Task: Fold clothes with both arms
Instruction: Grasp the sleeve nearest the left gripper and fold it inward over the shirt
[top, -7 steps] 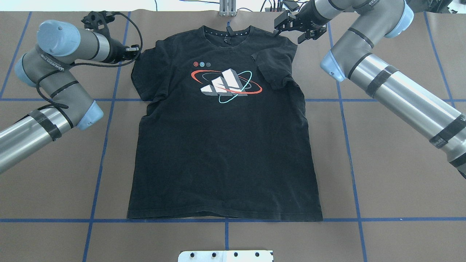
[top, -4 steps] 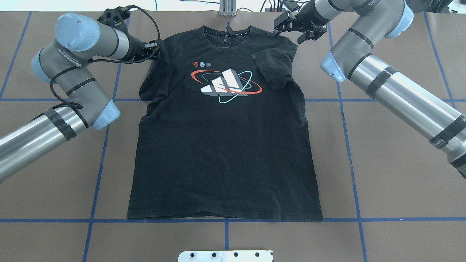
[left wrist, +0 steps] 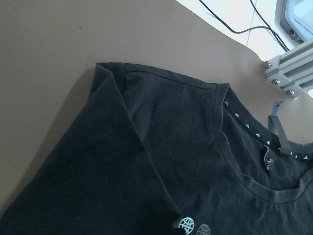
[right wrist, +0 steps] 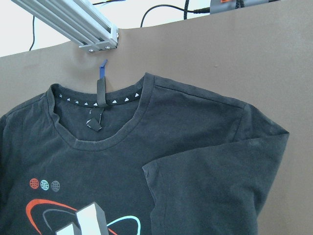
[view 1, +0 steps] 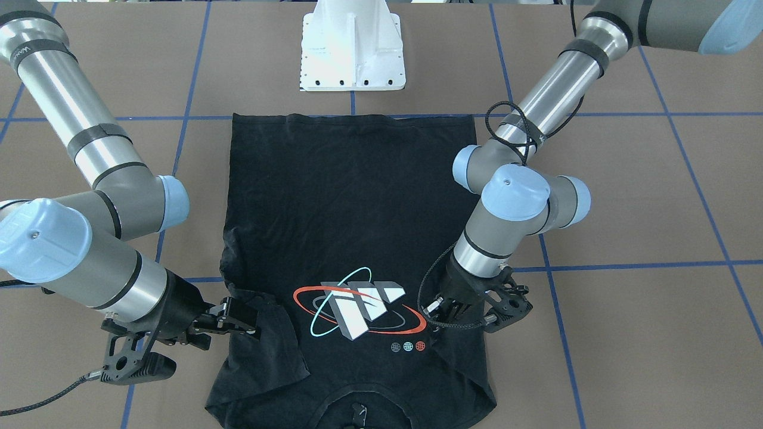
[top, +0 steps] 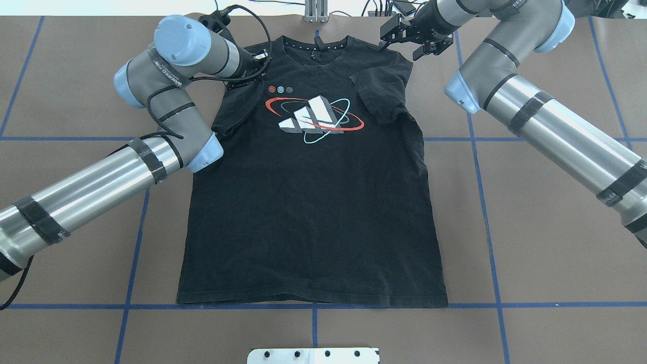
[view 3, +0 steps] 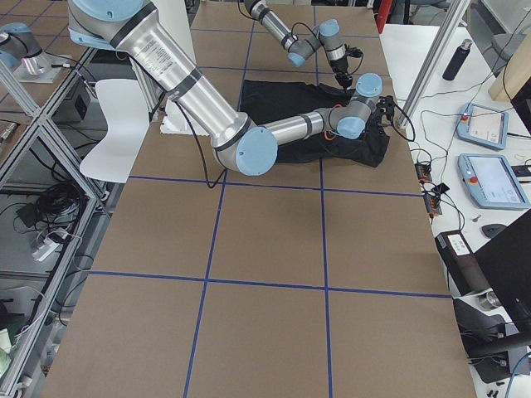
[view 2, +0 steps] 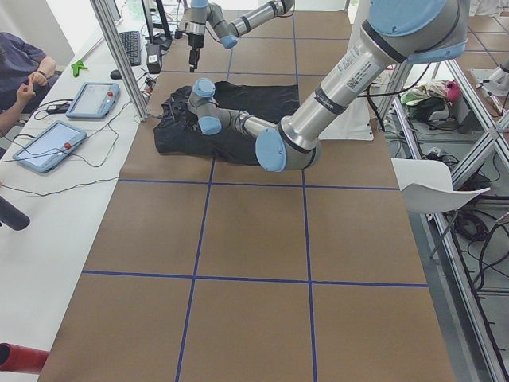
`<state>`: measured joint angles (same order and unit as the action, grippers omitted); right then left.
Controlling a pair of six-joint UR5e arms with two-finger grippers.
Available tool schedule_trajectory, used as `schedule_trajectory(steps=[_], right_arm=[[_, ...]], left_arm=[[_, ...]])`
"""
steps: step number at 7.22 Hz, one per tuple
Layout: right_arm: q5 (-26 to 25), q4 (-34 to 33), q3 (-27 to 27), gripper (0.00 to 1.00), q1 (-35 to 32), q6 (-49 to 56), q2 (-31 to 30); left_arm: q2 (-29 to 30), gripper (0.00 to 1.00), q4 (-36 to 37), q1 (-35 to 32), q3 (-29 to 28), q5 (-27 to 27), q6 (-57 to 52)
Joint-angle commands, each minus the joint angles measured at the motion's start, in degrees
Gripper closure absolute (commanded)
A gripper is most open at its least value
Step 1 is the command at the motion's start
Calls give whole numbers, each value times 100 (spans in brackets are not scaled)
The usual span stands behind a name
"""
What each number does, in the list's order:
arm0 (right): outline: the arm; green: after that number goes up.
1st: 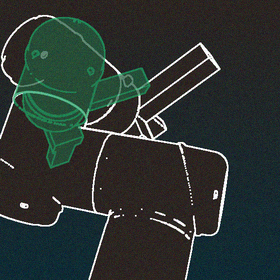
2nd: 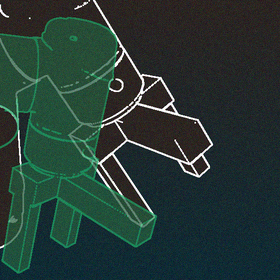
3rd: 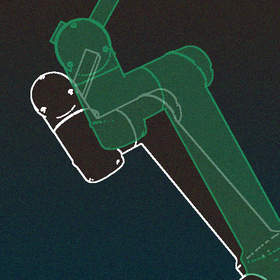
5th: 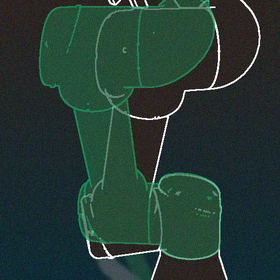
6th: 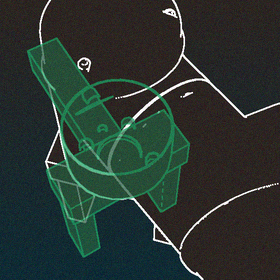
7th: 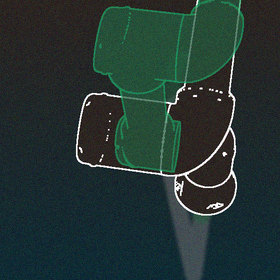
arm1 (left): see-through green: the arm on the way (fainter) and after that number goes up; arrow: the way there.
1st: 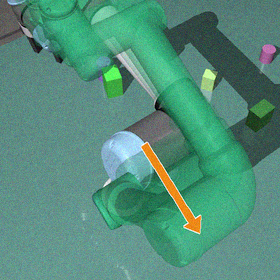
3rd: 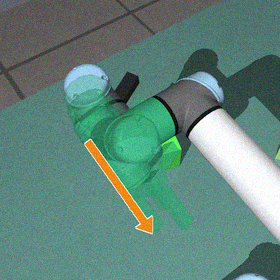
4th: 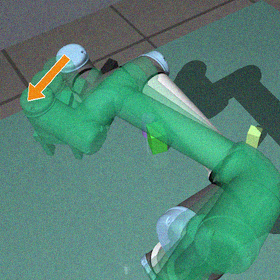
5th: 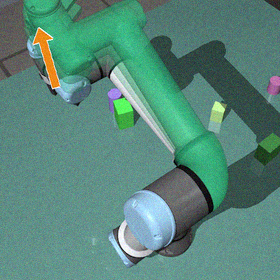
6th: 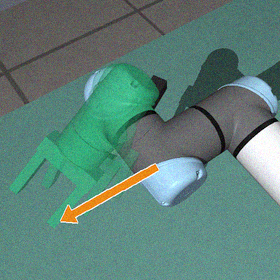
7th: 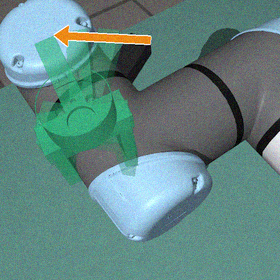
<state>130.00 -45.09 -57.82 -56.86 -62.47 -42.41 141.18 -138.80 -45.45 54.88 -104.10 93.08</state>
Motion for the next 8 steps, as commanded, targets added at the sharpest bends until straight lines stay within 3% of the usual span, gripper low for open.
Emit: schedule_trajectory(steps=[1,7,8], right_arm=[[8,0,-27,0,-1,7,-39],[-1,44,-19,0,-1,16,-127],[-1,44,-19,0,-1,16,-119]], left_arm=[[329,100,-199,193,-328,135,568],[445,100,-736,379,-636,627,1098],[445,85,-754,371,-637,628,1055]])
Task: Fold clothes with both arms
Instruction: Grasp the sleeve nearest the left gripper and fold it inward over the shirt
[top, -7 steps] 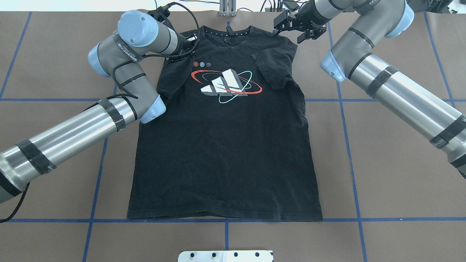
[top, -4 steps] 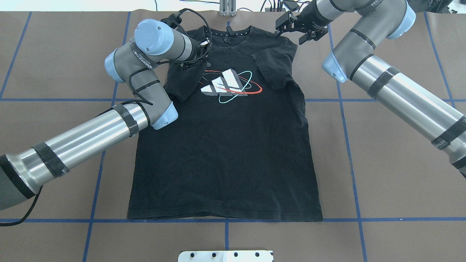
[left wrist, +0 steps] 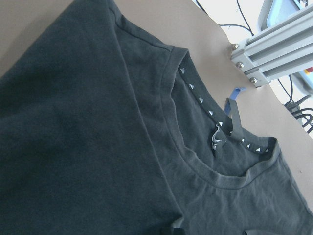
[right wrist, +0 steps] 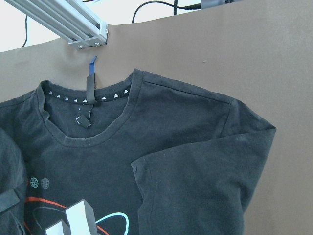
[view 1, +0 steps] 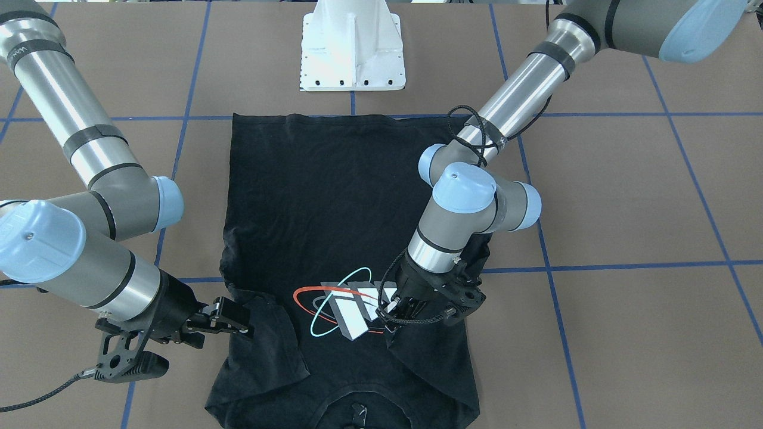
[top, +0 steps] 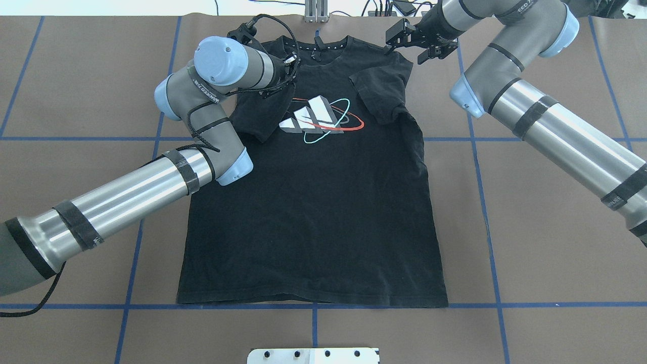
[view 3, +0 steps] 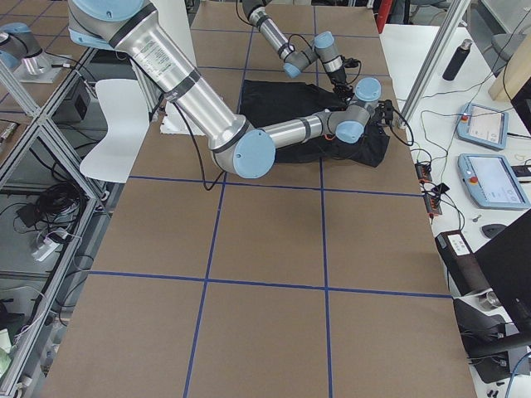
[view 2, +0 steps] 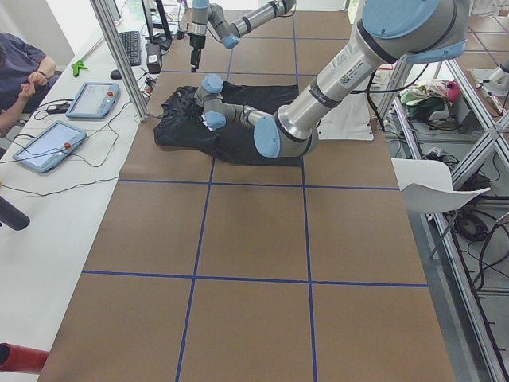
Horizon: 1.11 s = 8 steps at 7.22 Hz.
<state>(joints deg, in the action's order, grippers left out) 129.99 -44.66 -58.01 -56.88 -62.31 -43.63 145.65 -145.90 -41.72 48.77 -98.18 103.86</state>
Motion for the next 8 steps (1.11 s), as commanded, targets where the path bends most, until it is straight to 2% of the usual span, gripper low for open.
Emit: schedule_trajectory(steps=[1,2,3,5,6,8], right_arm=[[0,10,9,0,2,9,-5],[0,-25,9,0,2,0,4],[35,-17,18,0,-7,-9,4],[44,-8,-130,0,-7,-480,-31],[52,-43,-584,0,-7,-640,-344],[44,-95,-1997,1,97,-1061,-1519]], left_arm=[[-2,42,-44,-3,-8,36,-50],[7,10,-122,-29,140,28,-146],[-89,2,-271,-46,507,-16,-173],[-605,1,-115,-55,1262,-295,-182],[-1008,1,121,-55,1849,-315,-191],[-2411,1,770,-47,3787,-490,-750]])
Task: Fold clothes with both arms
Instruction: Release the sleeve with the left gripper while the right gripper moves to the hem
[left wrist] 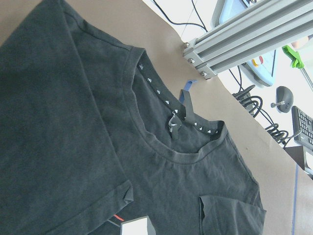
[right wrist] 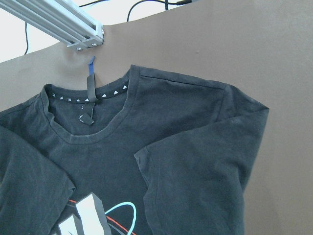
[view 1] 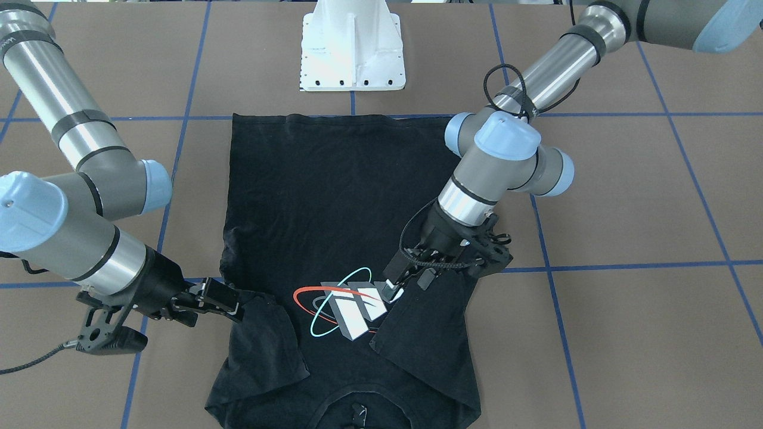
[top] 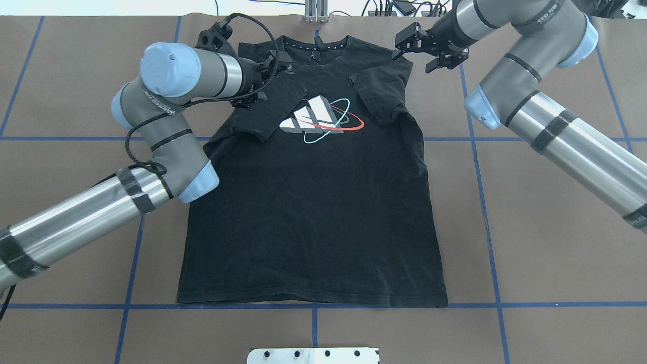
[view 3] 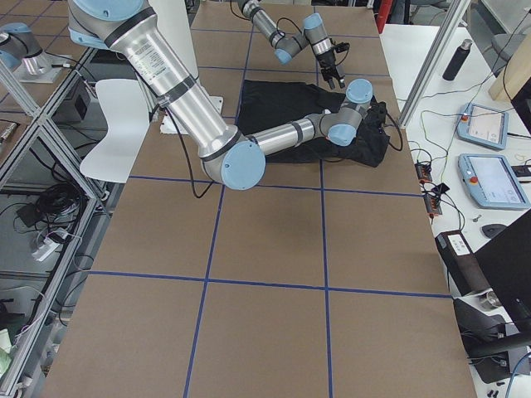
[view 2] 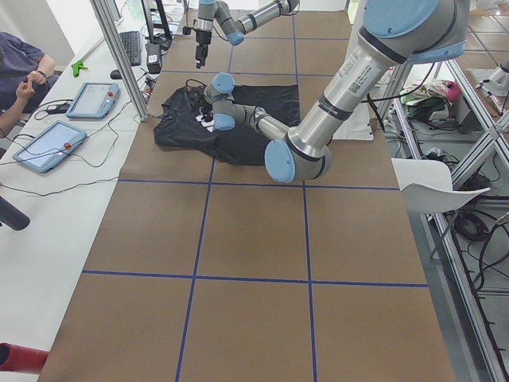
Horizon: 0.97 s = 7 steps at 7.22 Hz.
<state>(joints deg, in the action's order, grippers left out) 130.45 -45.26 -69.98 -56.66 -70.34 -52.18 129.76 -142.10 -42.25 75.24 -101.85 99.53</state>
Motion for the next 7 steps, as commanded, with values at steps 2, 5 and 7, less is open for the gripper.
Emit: schedule_trajectory(steps=[2,5,7], right_arm=[[-11,-44,-1979,0,522,-855,-1738],[-395,-36,-3254,0,1575,-1492,-3030],[-975,-36,-4029,0,2585,-1500,-3971]], left_arm=[[-1932,1,963,-2,2507,-168,-826],[-2753,1,1457,-2,3479,-239,-1357],[-2772,1,1457,-2,3541,-230,-1357]])
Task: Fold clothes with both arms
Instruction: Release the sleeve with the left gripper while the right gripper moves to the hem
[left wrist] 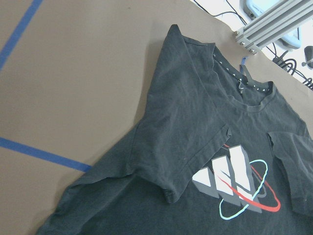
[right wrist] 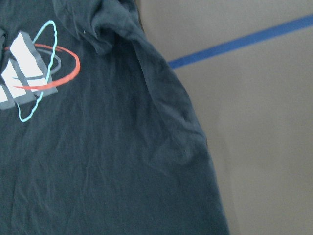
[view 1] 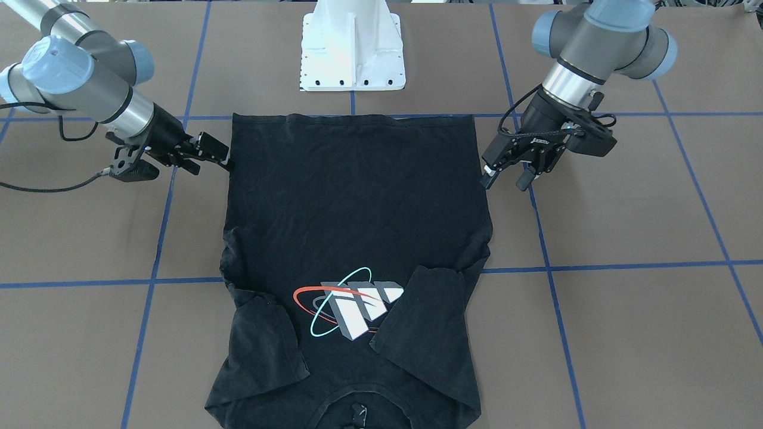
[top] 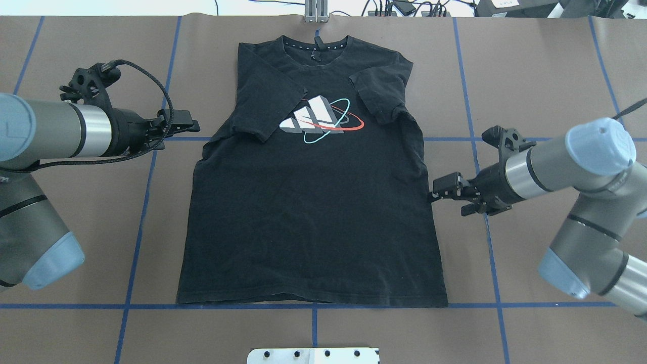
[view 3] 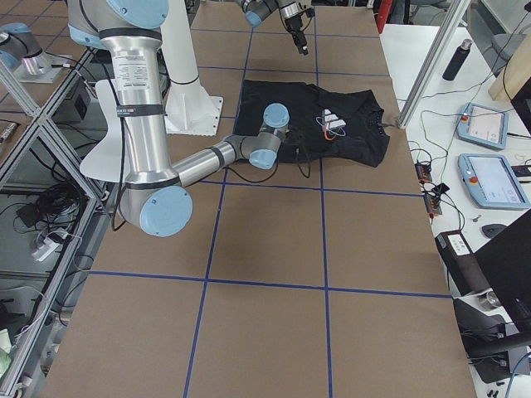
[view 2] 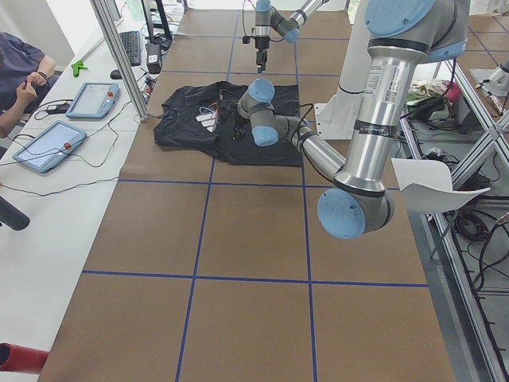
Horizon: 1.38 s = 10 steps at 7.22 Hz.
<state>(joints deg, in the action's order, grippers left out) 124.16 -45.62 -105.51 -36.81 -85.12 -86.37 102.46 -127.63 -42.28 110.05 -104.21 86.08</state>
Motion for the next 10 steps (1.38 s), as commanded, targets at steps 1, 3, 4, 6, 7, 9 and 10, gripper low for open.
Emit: schedule_trajectory(steps=[1,3,4,6,7,9,10], right_arm=[[-688,1,-575,0,1110,-22,-731],[-884,-8,-532,0,1649,-22,-750],[-894,-52,-532,0,1712,-22,-750],[-876,-140,-540,20,1765,-31,-750],[-876,-140,-532,30,1817,-31,-724],[-832,-297,-540,31,1853,-40,-619],[-824,-307,-532,31,1853,-40,-627]], left_arm=[[-50,1,10,0,52,14,-12],[-50,1,10,0,52,14,-21],[-59,1,10,0,43,23,-21],[-59,1,10,0,43,32,-21],[-59,1,10,0,43,41,-21],[-103,1,10,0,43,58,-12],[-103,1,10,0,35,58,-12]])
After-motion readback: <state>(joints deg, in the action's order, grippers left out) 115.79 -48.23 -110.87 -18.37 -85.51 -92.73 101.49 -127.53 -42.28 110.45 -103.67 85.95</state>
